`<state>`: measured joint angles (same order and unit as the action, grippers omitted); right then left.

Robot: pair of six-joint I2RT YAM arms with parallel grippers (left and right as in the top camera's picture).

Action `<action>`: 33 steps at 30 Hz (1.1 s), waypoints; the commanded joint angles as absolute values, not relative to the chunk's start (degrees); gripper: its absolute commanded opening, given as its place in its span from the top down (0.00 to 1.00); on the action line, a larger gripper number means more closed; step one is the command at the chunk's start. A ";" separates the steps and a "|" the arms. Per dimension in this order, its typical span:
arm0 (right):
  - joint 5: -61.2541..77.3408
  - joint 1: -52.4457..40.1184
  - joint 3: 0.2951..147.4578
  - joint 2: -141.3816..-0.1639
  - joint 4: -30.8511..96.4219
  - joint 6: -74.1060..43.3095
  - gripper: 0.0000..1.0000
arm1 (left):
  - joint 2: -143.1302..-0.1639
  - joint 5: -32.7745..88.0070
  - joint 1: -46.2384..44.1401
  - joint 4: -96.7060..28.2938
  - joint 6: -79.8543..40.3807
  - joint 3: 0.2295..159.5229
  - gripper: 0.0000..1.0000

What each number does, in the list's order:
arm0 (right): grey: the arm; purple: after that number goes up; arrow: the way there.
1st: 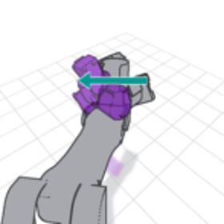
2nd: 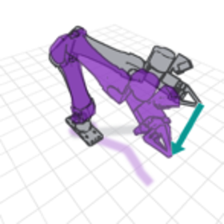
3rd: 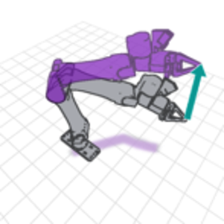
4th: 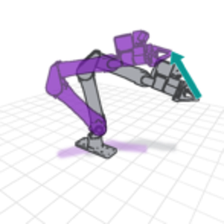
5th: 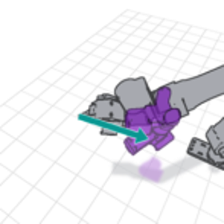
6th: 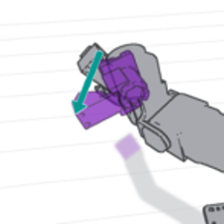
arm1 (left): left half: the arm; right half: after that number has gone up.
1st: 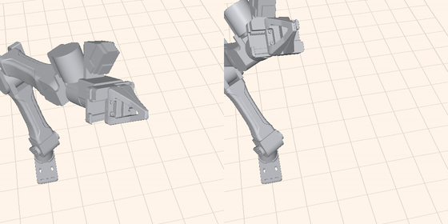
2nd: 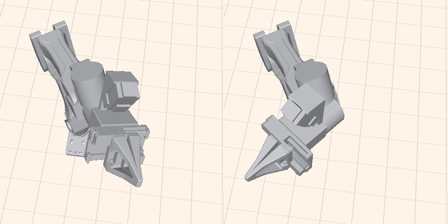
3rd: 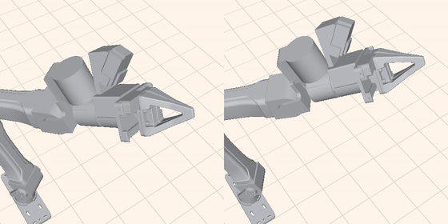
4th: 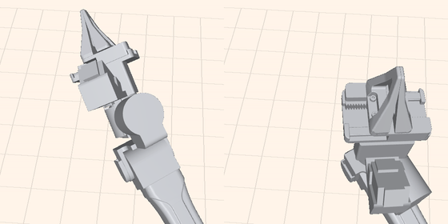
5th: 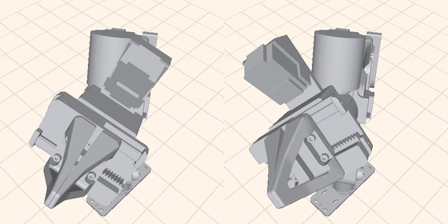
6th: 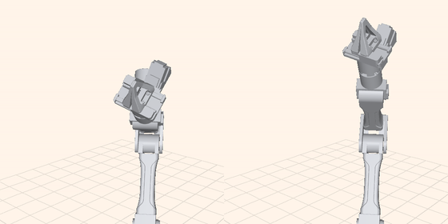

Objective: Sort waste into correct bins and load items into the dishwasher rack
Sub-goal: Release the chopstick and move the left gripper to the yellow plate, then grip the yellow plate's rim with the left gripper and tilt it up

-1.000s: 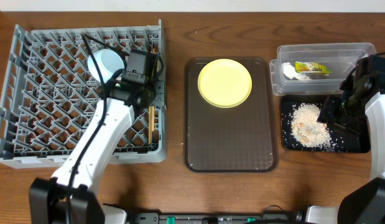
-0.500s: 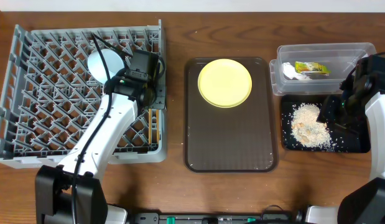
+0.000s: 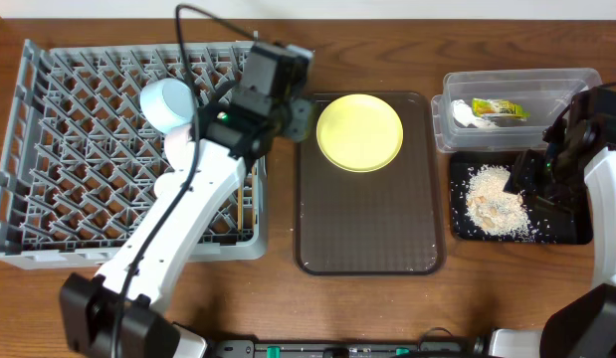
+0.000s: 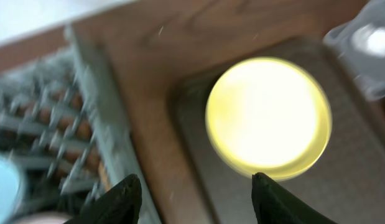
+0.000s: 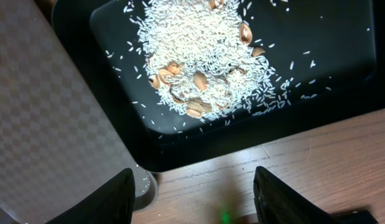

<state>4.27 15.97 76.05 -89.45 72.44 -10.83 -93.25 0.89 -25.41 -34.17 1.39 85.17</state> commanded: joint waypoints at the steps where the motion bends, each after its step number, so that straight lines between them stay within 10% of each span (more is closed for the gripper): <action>1: 4.80 16.43 76.44 -88.38 72.47 -10.22 0.41 | -98.76 0.38 -27.86 -32.12 3.60 88.01 0.41; 33: 4.78 16.43 76.38 -88.38 73.32 -10.20 0.39 | -125.49 -2.04 -44.01 -19.64 10.92 88.03 0.38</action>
